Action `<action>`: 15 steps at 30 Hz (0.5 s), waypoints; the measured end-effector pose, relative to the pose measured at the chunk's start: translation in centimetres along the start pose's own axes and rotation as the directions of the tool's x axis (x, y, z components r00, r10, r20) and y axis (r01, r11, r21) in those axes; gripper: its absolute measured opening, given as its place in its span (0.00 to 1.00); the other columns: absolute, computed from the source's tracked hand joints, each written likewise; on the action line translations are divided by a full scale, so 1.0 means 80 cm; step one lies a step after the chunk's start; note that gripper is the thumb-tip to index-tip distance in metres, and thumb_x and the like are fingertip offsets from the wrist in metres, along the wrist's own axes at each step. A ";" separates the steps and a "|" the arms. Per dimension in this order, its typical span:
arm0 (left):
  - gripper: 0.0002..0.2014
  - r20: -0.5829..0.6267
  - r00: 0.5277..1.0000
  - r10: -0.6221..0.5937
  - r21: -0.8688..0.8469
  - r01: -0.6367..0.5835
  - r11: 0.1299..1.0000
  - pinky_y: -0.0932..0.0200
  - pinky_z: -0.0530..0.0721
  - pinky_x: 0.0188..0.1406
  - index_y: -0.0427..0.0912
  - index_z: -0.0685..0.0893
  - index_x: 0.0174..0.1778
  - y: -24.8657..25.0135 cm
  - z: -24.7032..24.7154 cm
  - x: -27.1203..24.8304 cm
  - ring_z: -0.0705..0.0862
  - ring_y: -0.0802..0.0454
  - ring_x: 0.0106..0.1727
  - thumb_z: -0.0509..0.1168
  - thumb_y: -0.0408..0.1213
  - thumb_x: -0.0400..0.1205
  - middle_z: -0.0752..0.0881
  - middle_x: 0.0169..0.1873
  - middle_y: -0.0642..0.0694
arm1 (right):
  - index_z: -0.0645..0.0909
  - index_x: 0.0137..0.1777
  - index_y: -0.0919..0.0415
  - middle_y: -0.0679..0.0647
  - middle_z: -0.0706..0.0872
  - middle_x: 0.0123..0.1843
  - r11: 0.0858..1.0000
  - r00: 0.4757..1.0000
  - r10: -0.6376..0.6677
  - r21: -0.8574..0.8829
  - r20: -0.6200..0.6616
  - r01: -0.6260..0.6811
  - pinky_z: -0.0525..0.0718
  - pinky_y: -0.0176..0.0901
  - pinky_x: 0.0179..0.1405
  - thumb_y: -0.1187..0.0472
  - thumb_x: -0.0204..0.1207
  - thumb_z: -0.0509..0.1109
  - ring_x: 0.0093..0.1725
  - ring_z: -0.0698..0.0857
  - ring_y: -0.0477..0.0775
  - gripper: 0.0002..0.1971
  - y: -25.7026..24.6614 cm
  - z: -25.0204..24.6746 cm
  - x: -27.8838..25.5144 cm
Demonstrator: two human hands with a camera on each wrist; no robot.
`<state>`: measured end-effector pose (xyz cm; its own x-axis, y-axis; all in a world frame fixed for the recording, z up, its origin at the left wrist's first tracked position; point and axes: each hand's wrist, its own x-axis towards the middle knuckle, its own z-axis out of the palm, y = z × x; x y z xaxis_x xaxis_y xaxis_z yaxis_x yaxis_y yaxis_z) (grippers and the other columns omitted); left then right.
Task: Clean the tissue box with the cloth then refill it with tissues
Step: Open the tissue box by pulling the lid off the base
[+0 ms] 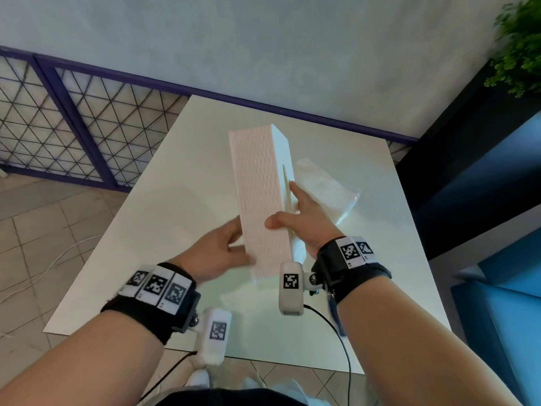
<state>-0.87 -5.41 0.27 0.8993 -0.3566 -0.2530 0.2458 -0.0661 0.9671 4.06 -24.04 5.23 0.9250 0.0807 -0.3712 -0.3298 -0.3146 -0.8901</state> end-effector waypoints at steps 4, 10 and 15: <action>0.22 -0.308 0.949 -0.060 -0.400 -0.072 0.914 0.49 0.87 0.52 0.45 0.76 0.72 0.044 -0.012 0.006 0.89 0.47 0.53 0.54 0.53 0.86 0.86 0.63 0.44 | 0.71 0.67 0.41 0.48 0.73 0.65 0.991 0.994 -0.065 -0.108 0.083 0.073 0.79 0.43 0.59 0.59 0.56 0.84 0.62 0.75 0.46 0.39 0.002 0.005 -0.019; 0.17 -0.560 0.827 0.052 -0.097 -0.128 0.987 0.37 0.86 0.56 0.56 0.82 0.54 0.056 -0.006 0.003 0.88 0.41 0.53 0.48 0.54 0.87 0.88 0.51 0.46 | 0.72 0.57 0.55 0.54 0.84 0.60 0.963 0.992 -0.069 -0.253 0.109 0.095 0.77 0.40 0.45 0.64 0.59 0.83 0.53 0.77 0.50 0.29 0.010 0.021 -0.025; 0.20 -0.555 0.725 0.407 0.463 -0.137 0.876 0.38 0.85 0.51 0.44 0.78 0.61 0.064 -0.021 0.000 0.86 0.40 0.46 0.48 0.50 0.85 0.85 0.43 0.45 | 0.71 0.54 0.54 0.54 0.82 0.62 0.942 0.991 -0.076 -0.317 0.115 0.109 0.75 0.42 0.44 0.64 0.60 0.84 0.55 0.75 0.51 0.28 0.012 0.018 -0.030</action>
<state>0.94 -4.21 5.16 0.9532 0.2315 0.1946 -0.0756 -0.4406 0.8945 1.26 -23.20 4.85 0.9195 0.2122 -0.3308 -0.1506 -0.5873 -0.7952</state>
